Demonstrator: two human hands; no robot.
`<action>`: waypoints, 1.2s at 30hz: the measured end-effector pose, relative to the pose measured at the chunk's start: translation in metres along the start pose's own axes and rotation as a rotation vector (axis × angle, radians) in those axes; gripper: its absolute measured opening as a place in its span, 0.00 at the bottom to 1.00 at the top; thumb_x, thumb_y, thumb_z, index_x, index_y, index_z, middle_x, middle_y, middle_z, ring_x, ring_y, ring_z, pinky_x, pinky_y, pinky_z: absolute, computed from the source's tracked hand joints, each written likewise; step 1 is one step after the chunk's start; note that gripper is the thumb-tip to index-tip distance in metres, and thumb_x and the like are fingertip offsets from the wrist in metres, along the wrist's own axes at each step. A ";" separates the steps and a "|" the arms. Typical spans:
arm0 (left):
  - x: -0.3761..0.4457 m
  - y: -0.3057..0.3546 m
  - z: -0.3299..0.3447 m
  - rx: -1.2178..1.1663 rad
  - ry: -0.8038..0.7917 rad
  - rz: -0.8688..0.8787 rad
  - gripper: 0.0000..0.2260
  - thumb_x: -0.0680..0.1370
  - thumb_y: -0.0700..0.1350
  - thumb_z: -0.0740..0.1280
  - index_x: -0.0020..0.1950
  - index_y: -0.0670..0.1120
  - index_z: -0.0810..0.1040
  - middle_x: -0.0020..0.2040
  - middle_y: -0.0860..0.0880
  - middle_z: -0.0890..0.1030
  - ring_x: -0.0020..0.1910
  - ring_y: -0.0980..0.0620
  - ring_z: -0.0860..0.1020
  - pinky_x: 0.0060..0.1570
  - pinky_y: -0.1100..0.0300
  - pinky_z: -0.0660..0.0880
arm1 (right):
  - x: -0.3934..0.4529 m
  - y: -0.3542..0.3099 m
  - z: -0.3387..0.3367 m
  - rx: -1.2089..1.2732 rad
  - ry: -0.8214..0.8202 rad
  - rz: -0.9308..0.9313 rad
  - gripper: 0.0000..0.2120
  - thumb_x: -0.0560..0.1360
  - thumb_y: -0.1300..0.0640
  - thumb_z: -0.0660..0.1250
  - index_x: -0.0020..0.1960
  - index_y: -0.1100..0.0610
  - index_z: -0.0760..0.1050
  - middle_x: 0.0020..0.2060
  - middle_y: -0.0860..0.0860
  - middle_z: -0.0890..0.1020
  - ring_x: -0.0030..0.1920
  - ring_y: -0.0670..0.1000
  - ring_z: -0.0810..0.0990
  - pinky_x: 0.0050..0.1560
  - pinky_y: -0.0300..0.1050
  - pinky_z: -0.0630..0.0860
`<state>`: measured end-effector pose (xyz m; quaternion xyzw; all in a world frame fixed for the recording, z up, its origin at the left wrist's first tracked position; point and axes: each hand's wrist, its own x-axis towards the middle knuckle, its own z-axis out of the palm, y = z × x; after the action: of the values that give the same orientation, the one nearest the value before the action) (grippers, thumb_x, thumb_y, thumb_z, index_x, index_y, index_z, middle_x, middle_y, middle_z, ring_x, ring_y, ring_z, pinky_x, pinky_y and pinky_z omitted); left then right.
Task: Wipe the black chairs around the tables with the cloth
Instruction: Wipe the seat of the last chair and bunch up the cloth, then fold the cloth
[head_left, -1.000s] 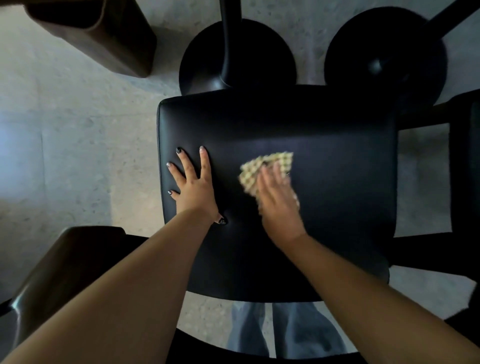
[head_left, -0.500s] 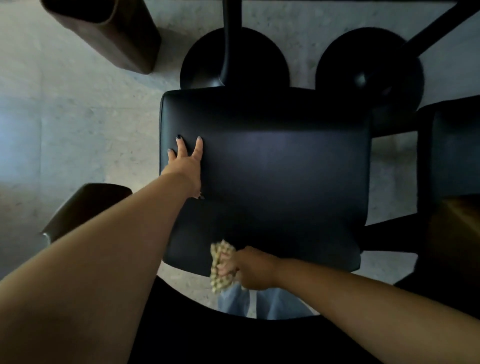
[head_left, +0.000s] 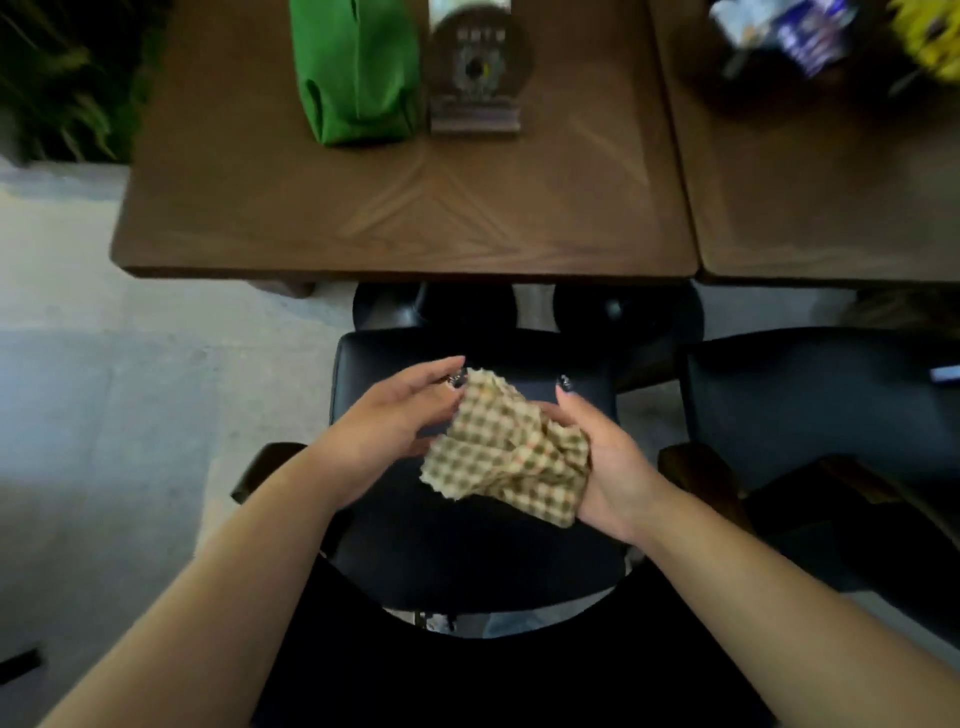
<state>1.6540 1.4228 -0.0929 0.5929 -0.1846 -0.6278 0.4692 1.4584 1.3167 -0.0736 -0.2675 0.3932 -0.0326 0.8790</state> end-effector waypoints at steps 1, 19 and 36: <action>-0.010 0.014 0.007 -0.007 0.024 0.041 0.27 0.71 0.56 0.71 0.69 0.62 0.69 0.61 0.56 0.81 0.60 0.54 0.79 0.58 0.52 0.75 | -0.014 -0.008 0.012 -0.020 -0.022 -0.054 0.24 0.71 0.46 0.69 0.62 0.59 0.77 0.59 0.60 0.80 0.59 0.59 0.79 0.57 0.52 0.77; -0.190 0.195 0.122 -0.039 0.184 0.658 0.12 0.78 0.34 0.66 0.59 0.42 0.80 0.48 0.46 0.85 0.48 0.49 0.82 0.51 0.55 0.79 | -0.224 -0.089 0.119 -0.202 0.178 -0.785 0.07 0.73 0.59 0.69 0.49 0.55 0.83 0.49 0.55 0.85 0.49 0.53 0.84 0.40 0.46 0.80; -0.316 0.136 0.247 0.448 0.323 0.887 0.05 0.73 0.41 0.75 0.44 0.52 0.84 0.41 0.50 0.86 0.42 0.53 0.84 0.39 0.62 0.79 | -0.412 -0.069 0.113 -1.031 0.361 -1.362 0.05 0.73 0.57 0.70 0.42 0.47 0.82 0.37 0.40 0.83 0.39 0.40 0.80 0.42 0.35 0.77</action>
<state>1.4319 1.5311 0.2515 0.6329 -0.4732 -0.2142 0.5741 1.2650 1.4182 0.3001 -0.7995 0.2470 -0.4108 0.3619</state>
